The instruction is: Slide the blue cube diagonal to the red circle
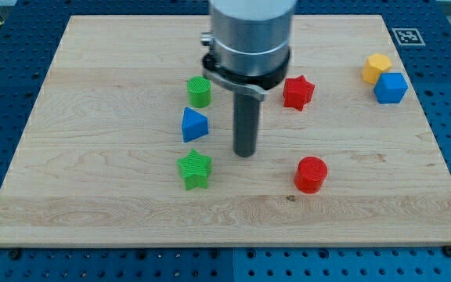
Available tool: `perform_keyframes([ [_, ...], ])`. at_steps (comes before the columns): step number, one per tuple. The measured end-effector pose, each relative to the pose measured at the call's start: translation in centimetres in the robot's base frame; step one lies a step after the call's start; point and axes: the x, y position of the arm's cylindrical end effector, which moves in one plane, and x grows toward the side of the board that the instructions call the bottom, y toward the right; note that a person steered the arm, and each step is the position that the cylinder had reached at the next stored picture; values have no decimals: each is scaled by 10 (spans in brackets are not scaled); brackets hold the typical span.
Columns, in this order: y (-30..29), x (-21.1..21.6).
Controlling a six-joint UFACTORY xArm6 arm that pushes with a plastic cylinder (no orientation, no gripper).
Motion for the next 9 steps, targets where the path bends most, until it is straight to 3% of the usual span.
perform_keyframes([
  [3, 128, -9],
  [5, 261, -48],
  [6, 293, -74],
  [8, 287, -163],
  [9, 267, -154],
])
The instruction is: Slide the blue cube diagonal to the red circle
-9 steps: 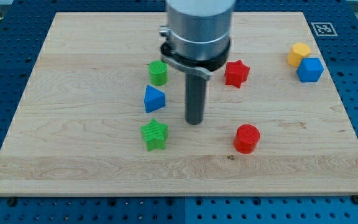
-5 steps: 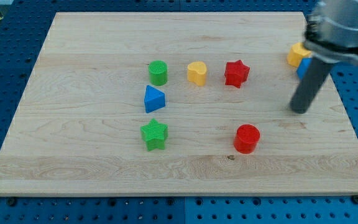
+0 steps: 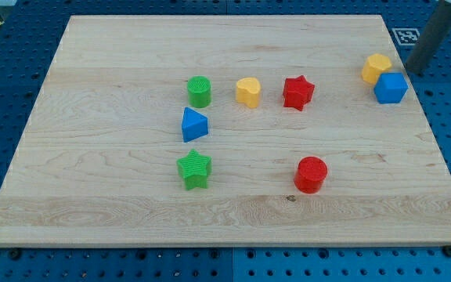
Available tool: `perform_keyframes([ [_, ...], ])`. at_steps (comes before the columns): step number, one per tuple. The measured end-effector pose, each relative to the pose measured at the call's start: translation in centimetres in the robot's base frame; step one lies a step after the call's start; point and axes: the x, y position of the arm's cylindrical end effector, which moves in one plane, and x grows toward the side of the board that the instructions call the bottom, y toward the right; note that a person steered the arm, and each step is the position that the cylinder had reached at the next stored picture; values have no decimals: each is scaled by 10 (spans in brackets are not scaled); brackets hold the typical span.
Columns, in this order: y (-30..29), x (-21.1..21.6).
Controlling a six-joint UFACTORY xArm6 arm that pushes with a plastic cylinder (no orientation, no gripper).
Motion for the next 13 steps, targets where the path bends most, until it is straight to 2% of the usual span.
perform_keyframes([
  [1, -36, 17],
  [2, -45, 0],
  [4, -44, 27],
  [8, -47, 40],
  [10, -47, 71],
  [13, -47, 88],
])
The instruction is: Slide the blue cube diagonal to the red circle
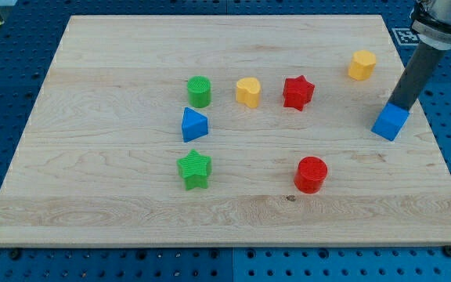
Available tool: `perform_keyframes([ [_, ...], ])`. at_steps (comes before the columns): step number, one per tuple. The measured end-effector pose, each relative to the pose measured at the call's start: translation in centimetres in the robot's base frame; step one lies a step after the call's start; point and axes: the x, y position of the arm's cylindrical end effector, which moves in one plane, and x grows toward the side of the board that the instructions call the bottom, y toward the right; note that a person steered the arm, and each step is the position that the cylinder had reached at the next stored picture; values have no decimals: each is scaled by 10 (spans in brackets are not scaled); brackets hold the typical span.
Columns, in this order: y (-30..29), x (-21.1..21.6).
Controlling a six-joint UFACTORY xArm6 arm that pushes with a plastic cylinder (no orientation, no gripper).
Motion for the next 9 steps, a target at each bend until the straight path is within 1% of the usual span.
perform_keyframes([
  [1, 0, 21],
  [2, 0, 33],
  [5, -20, 28],
  [6, -31, 20],
  [7, -31, 21],
  [9, -45, 59],
])
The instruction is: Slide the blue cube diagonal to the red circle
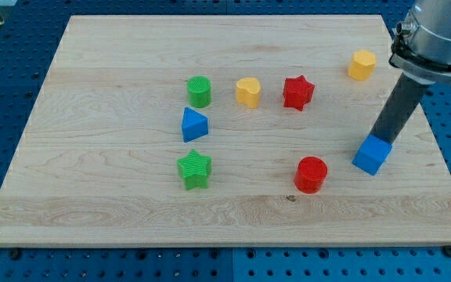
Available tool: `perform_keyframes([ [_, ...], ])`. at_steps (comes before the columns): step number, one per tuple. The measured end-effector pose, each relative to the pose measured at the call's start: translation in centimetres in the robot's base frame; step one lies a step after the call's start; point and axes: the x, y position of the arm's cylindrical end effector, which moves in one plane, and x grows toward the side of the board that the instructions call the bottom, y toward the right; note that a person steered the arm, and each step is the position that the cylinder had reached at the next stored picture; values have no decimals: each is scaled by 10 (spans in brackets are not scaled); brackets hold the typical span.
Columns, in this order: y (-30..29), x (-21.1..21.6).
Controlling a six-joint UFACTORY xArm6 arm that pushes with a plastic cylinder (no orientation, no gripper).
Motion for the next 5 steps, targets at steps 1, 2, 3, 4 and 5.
perform_keyframes([
  [1, -11, 8],
  [2, -24, 9],
  [3, -34, 9],
  [4, -34, 25],
  [5, -39, 41],
])
